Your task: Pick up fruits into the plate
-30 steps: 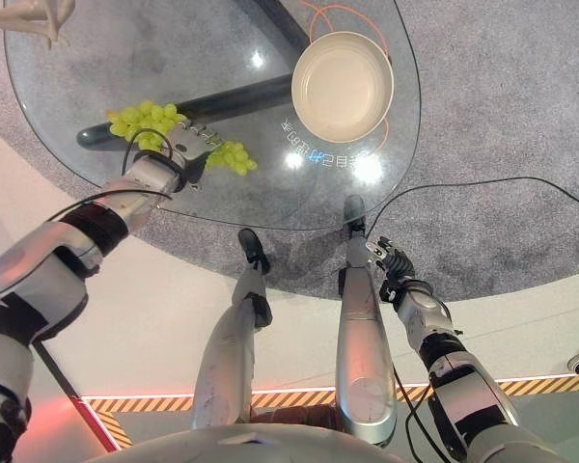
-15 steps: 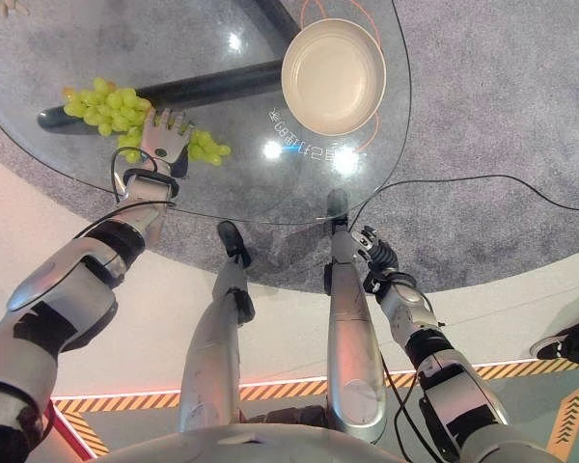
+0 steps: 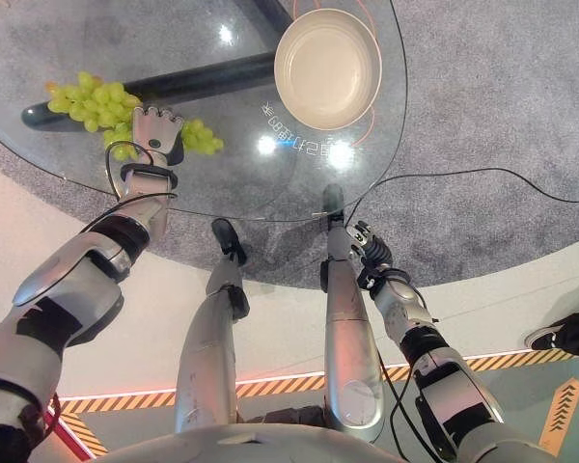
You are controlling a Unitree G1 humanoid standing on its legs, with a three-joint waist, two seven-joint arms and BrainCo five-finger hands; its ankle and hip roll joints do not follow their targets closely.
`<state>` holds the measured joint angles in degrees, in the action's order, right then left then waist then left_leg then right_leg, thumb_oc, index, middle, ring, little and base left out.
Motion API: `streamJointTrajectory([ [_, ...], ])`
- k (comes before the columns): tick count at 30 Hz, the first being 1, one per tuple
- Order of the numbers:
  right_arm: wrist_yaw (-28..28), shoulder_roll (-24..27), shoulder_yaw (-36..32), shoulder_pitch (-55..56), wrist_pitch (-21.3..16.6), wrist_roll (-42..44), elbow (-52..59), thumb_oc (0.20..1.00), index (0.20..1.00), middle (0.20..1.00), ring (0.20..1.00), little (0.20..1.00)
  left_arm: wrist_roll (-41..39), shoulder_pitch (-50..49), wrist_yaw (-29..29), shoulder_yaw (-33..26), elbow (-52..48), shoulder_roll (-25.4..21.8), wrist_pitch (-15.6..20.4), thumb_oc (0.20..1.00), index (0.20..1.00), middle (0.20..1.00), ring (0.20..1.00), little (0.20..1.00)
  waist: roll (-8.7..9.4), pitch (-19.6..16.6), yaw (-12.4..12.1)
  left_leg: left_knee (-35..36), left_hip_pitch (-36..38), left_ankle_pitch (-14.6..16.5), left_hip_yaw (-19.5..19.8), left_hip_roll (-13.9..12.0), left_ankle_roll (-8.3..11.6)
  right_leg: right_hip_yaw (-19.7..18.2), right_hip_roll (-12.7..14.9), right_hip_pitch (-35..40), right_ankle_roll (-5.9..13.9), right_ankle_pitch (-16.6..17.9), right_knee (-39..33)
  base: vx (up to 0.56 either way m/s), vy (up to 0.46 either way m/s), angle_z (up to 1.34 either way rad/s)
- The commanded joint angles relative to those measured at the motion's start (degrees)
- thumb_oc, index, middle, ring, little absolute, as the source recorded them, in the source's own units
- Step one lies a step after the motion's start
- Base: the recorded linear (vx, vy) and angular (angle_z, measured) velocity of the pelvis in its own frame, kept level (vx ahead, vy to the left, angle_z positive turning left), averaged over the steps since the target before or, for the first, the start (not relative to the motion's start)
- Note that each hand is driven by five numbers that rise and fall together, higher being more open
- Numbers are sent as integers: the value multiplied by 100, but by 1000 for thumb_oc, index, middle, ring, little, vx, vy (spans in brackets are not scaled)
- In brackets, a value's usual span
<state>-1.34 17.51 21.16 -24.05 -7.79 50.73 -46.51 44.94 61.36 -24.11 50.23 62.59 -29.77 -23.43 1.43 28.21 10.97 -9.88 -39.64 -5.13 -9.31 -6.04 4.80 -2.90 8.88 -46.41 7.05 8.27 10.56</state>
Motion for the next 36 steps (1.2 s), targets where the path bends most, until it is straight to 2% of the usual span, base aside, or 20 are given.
streamJointTrajectory([
  [1,16,35,154,92,-147,197,331,1000,1000,1000,1000,1000,-171,-86,19,-404,373,-195,33,200,200,200,200,200,105,158,-42,-246,-87,370,350,547,-190,65,-788,8,-274,-207,229,0,0,0],
  [14,6,27,130,93,-206,181,263,1000,1000,1000,1000,1000,-224,-63,32,-418,395,-231,106,200,200,200,200,200,77,158,-60,-166,-10,334,326,533,-176,105,-764,66,-262,-196,194,0,0,0],
  [22,-25,34,136,93,-241,163,227,1000,1000,1000,1000,1000,-609,-118,-200,-472,356,-231,270,200,200,200,200,200,57,158,-91,-70,127,317,316,518,-173,127,-756,179,-262,-223,169,0,0,0],
  [30,-18,19,103,193,-304,92,278,1000,1000,1000,1000,1000,-1865,-239,-627,-843,-23,-297,923,200,200,200,200,200,-8,158,-199,135,581,302,330,498,-188,200,-716,586,-259,-337,141,0,0,0],
  [32,11,21,69,288,-333,51,401,1000,1000,1000,1000,1000,-2244,-322,-688,-1065,-297,-350,1214,200,200,200,200,200,-36,158,-253,219,814,300,358,495,-193,253,-685,810,-249,-389,129,7,-4,2],
  [36,45,20,-26,419,-336,-6,539,1000,1000,1000,1000,1000,-2536,-519,-660,-1347,-663,-461,1542,200,200,200,200,200,-78,158,-333,333,1174,316,386,484,-192,335,-618,1150,-219,-443,86,0,0,0],
])
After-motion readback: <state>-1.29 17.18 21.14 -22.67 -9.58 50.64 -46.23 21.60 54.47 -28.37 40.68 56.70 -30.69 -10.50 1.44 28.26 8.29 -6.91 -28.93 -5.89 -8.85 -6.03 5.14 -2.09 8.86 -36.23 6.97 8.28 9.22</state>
